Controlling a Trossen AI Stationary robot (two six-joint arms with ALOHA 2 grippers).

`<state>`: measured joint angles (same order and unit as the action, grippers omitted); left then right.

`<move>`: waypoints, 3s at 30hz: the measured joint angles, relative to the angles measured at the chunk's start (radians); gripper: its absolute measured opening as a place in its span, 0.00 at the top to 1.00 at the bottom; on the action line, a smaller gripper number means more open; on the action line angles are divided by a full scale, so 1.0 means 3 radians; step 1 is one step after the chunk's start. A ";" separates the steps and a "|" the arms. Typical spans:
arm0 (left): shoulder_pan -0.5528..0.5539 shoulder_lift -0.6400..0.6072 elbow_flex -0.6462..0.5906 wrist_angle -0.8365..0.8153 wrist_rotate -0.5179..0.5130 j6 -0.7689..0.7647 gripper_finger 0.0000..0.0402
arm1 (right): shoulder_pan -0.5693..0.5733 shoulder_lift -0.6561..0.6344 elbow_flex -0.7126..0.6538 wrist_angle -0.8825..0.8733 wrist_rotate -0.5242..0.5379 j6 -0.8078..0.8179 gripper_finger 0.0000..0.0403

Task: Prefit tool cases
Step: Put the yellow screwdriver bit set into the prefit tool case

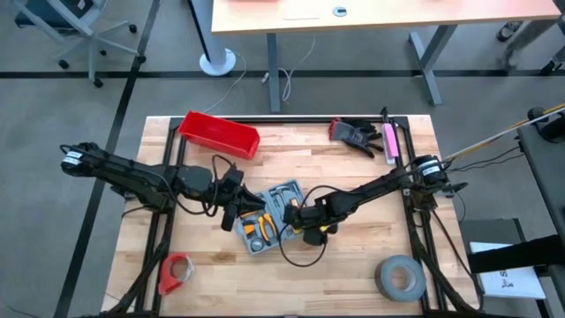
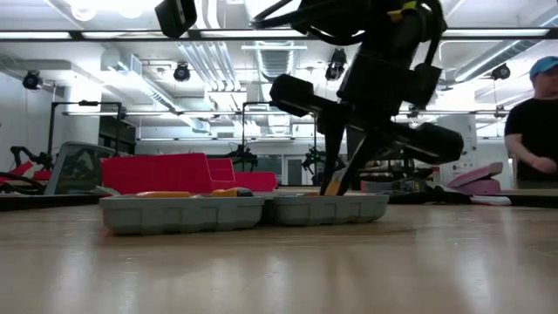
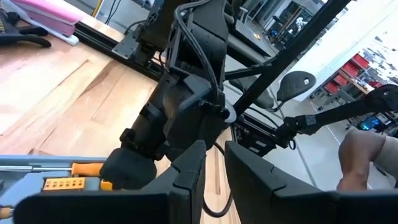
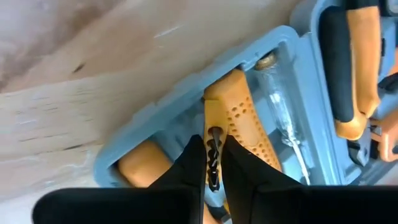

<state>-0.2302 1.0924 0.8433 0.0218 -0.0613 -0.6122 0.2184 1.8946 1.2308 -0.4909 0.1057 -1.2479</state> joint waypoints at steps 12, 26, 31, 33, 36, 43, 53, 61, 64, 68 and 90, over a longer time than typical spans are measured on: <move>0.0000 0.0003 0.0000 -0.0001 0.0000 -0.0010 0.84 | 0.0004 0.0001 0.0149 -0.0489 0.0001 -0.0292 0.96; 0.0000 0.0004 0.0000 -0.0001 0.0000 -0.0008 0.84 | -0.0010 0.0001 0.0423 -0.1255 0.0185 -0.0433 0.96; 0.0000 0.0004 0.0000 0.0000 0.0000 -0.0008 0.84 | -0.0015 0.0001 0.0420 -0.1372 0.0253 -0.0473 0.96; 0.0000 0.0004 0.0000 -0.0001 0.0000 -0.0008 0.84 | -0.0015 0.0001 0.0420 -0.1377 0.0248 -0.0507 0.96; 0.0000 0.0004 0.0000 0.0000 -0.0001 -0.0008 0.84 | -0.0010 0.0001 0.0420 -0.1375 0.0247 -0.0635 0.96; 0.0001 0.0004 0.0000 0.0000 -0.0008 -0.0010 0.84 | -0.0010 0.0001 0.0440 -0.1375 0.0251 -0.0686 0.96; 0.0001 0.0004 0.0000 0.0002 -0.0018 -0.0011 0.84 | -0.0004 0.0147 0.0446 -0.1298 0.0076 -0.0672 0.89; 0.0001 0.0004 0.0000 -0.0008 -0.0019 -0.0012 0.84 | -0.0001 0.0168 0.0528 -0.1201 0.0074 -0.0603 0.75; 0.0001 0.0004 0.0000 -0.0006 -0.0020 -0.0012 0.84 | -0.0001 0.0169 0.0558 -0.1200 0.0074 -0.0606 0.71; 0.0001 0.0004 -0.0001 -0.0003 -0.0021 -0.0012 0.84 | -0.0001 0.0169 0.0562 -0.1205 0.0078 -0.0630 0.68; 0.0001 0.0004 -0.0001 0.0000 -0.0023 -0.0024 0.84 | 0.0072 0.0154 0.0620 -0.0861 -0.0003 -0.0636 0.75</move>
<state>-0.2298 1.0935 0.8429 0.0219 -0.0681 -0.6195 0.2401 1.9409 1.4169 -0.7492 0.1050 -1.4388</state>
